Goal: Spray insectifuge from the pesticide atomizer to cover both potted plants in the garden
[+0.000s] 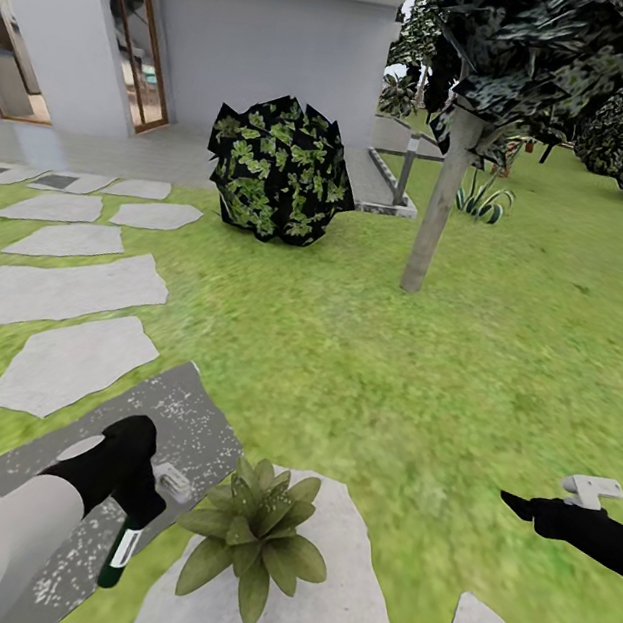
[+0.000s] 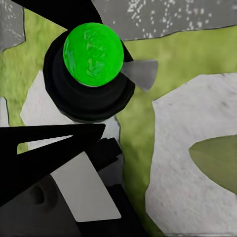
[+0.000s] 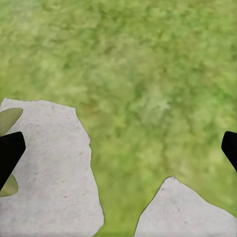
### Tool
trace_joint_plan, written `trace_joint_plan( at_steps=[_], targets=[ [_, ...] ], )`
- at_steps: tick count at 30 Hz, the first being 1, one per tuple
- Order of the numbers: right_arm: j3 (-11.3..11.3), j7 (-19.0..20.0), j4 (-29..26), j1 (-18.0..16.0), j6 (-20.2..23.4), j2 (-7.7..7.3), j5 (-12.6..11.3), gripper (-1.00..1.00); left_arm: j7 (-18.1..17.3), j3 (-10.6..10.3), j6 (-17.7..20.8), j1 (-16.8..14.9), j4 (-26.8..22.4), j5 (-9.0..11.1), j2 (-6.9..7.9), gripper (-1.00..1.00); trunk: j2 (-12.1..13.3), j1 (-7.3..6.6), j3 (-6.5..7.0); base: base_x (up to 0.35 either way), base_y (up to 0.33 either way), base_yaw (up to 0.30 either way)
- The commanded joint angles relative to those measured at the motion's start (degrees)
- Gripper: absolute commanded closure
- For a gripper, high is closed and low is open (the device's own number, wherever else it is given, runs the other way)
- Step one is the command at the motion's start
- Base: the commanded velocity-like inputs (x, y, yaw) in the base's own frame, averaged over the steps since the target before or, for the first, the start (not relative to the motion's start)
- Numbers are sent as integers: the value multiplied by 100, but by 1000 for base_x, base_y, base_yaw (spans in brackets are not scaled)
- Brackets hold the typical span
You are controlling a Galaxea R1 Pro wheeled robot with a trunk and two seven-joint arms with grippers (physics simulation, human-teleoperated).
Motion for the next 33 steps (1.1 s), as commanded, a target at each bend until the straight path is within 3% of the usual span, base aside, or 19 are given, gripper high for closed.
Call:
trace_joint_plan(
  at_steps=[1, 7, 13, 33],
  targets=[
    [-5, 58, -3, -6, 22, 1, 52, -100, -56, -36, 19, 2, -10, -17, -4, 100, -2, -1, -5, 0, 0, 0],
    [-5, 58, -7, -7, 22, 2, 52, -100, -46, -21, 12, 7, -10, 13, -9, 100, -2, -1, -5, 0, 0, 0],
    [-12, 57, -9, -8, 17, 3, 52, -100, -23, -4, 12, 1, -18, 11, 19, 100, -243, 131, -113, 0, 0, 0],
    [-10, 67, -7, -9, 18, -84, 51, -100, -10, -19, 19, 8, -19, 15, -10, 100, -323, 175, -203, 0, 0, 0]
  ],
)
